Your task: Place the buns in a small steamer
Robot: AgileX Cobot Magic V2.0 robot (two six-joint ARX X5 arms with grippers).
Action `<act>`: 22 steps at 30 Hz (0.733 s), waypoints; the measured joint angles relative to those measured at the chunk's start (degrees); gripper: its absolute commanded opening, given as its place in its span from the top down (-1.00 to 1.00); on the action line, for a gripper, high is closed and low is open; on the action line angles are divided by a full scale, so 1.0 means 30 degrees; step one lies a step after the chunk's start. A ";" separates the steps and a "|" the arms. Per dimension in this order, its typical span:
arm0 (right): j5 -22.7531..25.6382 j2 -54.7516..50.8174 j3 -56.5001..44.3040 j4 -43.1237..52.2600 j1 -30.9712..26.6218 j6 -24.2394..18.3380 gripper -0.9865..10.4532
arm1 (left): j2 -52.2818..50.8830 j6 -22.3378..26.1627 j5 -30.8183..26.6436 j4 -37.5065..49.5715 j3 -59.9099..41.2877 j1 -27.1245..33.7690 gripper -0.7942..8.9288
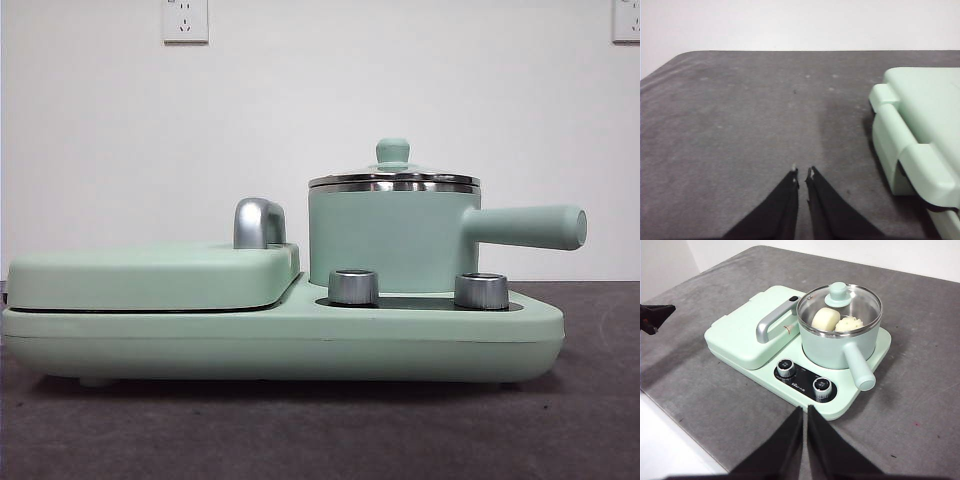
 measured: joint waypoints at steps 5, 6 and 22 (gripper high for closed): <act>0.0000 0.0000 0.0000 0.0000 0.0000 0.0000 0.81 | 0.0000 0.0080 0.0000 0.0000 0.0000 0.0197 0.77; 0.0007 0.0000 0.0000 -0.0007 0.0000 0.0000 0.81 | 0.0000 0.0087 0.0000 0.0000 0.0000 0.0197 0.77; 0.0000 0.0000 0.0000 0.0000 0.0000 0.0000 0.81 | 0.0000 0.0146 0.0000 0.0000 0.0000 0.0175 0.77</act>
